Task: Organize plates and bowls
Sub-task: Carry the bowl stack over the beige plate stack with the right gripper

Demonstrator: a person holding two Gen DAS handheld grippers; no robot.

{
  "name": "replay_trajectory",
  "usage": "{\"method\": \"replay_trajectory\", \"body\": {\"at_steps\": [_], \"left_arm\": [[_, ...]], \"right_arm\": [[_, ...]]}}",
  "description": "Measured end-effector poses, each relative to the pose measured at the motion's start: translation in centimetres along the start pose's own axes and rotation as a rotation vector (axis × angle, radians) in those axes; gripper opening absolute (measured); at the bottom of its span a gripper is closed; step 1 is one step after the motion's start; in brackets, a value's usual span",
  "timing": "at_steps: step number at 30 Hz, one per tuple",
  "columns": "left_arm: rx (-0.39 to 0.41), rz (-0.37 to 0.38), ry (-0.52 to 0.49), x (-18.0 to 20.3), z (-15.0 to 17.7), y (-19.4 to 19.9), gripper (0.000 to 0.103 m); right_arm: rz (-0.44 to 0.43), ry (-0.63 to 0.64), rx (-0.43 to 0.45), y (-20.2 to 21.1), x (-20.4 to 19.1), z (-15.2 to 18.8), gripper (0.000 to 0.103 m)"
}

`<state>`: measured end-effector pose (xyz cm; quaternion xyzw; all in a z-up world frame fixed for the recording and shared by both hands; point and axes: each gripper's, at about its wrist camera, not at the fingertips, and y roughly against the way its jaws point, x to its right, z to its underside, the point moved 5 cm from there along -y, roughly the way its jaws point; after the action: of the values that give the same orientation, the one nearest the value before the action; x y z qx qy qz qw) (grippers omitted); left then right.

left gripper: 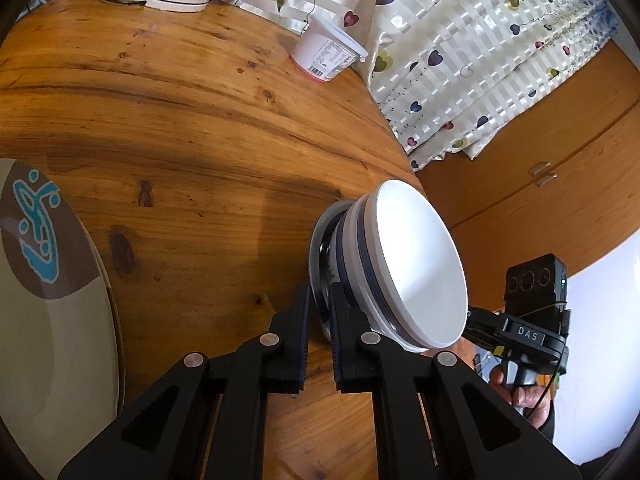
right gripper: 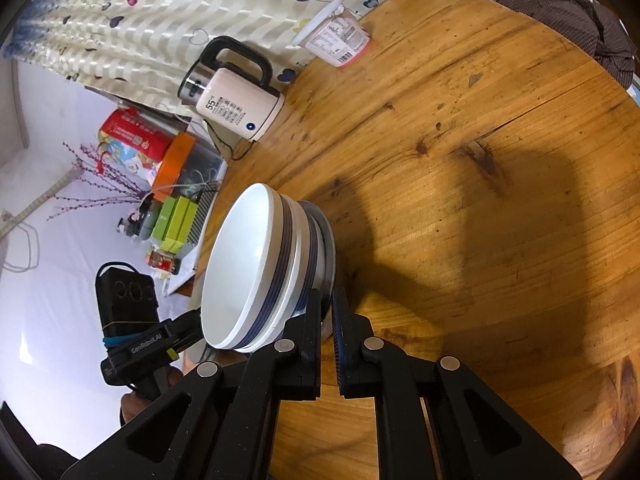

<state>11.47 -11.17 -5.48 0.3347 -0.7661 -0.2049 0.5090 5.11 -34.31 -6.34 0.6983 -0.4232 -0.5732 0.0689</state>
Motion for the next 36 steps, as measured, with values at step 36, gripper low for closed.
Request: {"method": "replay_trajectory", "body": {"at_steps": [36], "left_arm": [[0.031,0.005,0.003,0.4,-0.4,1.3,0.007]], "right_arm": [[-0.007,0.019,0.012,0.2,-0.8,-0.8,0.008]]}}
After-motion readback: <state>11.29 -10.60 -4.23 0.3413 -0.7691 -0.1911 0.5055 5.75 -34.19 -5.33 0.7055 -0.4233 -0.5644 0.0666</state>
